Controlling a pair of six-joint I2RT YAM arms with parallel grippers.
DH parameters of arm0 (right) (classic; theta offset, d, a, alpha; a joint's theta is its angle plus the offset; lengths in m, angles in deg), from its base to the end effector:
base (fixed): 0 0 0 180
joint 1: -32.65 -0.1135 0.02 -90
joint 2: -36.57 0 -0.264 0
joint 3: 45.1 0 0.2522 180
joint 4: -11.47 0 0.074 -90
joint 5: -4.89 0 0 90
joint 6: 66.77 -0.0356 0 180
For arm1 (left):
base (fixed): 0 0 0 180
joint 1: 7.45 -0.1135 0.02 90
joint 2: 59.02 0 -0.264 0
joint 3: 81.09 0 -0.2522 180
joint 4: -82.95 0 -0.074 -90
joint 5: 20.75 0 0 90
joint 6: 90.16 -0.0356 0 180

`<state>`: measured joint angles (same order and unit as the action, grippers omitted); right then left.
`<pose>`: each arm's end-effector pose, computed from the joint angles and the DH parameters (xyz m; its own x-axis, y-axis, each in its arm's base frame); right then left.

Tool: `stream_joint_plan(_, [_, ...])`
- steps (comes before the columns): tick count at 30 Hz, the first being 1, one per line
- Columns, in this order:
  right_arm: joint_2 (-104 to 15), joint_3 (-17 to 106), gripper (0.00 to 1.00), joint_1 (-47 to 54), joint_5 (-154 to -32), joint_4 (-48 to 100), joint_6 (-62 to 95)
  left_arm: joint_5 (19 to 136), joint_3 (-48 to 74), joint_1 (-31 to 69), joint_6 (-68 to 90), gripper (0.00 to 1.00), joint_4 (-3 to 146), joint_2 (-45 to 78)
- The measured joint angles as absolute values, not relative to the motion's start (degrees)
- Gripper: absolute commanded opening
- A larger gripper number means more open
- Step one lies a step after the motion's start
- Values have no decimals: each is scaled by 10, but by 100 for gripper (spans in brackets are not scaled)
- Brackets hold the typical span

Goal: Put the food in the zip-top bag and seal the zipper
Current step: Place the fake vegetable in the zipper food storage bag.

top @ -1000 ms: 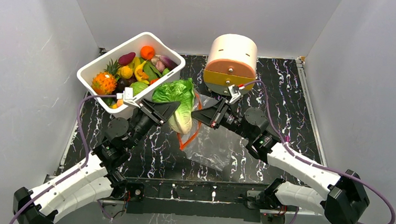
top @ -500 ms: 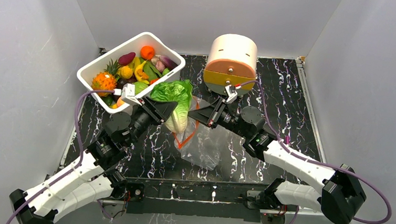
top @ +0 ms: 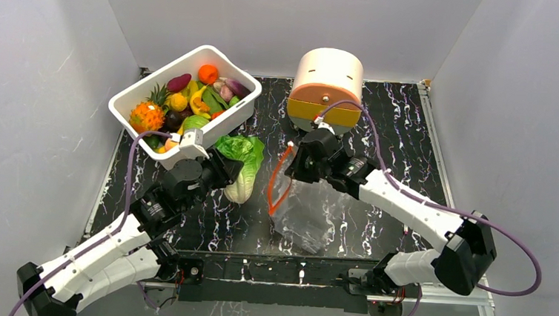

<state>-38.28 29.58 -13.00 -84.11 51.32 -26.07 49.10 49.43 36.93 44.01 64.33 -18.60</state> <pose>0.2012 0.2049 0.2971 -0.8281 0.2373 -0.5079 -0.1193 0.8106 0.5733 0.1329 -0.1129 0.3065 -0.3735 -0.5498 -0.7472 0.2141 0.7326 -0.6461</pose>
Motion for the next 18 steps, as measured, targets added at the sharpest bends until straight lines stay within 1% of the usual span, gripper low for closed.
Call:
stream_joint_plan(2, [-398, 302, 0, -130, -811, 565, -242, 492, 497, 369, 441, 14, 640, -182])
stream_joint_plan(5, [-403, 307, 0, -131, -788, 605, -220, 507, 494, 369, 445, 14, 641, -184])
stream_joint_plan(10, [-389, 313, 0, -132, -803, 598, -195, 542, 475, 369, 471, 14, 654, -192])
stream_joint_plan(13, [-360, 305, 0, -132, -853, 544, -189, 555, 460, 369, 489, 14, 661, -210])
stream_joint_plan(18, [-294, 245, 0, -134, -979, 379, -220, 565, 410, 369, 503, 15, 640, -238])
